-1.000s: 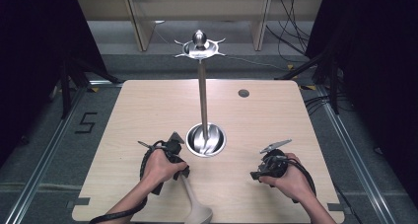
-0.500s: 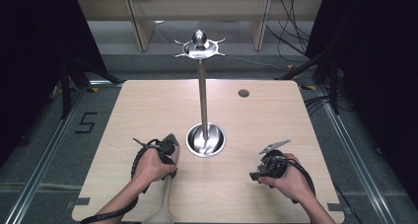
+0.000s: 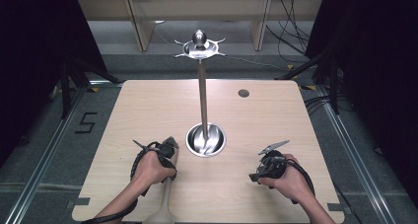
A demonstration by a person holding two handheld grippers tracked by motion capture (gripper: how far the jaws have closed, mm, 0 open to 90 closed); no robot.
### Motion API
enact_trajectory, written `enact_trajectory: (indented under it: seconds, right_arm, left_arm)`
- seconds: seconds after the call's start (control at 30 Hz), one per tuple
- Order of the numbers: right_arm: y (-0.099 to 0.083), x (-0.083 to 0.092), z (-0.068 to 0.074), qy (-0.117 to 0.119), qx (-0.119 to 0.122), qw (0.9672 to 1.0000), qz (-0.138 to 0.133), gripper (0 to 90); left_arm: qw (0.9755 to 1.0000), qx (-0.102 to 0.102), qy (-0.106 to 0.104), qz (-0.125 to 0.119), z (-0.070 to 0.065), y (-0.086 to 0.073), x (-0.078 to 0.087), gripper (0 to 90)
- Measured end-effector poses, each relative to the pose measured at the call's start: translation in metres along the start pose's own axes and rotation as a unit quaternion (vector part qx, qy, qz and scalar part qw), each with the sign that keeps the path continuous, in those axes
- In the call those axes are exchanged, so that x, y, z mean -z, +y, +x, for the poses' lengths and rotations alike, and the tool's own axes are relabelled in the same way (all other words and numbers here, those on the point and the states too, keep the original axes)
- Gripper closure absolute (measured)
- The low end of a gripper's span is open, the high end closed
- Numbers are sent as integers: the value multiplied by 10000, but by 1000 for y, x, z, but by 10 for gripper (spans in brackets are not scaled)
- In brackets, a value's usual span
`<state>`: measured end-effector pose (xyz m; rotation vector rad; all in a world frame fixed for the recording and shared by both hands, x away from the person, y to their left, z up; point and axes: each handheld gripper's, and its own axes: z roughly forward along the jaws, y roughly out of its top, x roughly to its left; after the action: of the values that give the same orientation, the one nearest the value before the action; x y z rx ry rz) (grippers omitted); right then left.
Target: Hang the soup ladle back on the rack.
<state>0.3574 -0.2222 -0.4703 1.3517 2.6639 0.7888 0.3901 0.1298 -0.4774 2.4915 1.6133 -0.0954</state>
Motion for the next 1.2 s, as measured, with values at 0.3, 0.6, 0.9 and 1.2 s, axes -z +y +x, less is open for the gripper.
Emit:
enact_trajectory:
  seconds: [0.3, 0.6, 0.9, 1.2]
  right_arm:
    - [-1, 0, -1, 27, 8, 10000, 25, 528]
    - [0, -1, 0, 27, 20, 10000, 21, 529]
    - [-1, 1, 1, 52, -46, 10000, -2, 528]
    - [0, 3, 2, -12, 7, 9998, -184, 531]
  left_arm:
    - [9998, 9, -196, -52, 5, -7, 2, 731]
    - [9984, -252, -220, -454, 11, -19, 10, 752]
    - [9881, -903, -367, -1186, 12, -38, 29, 753]
    - [9672, -1394, -576, -2046, 21, -60, 49, 752]
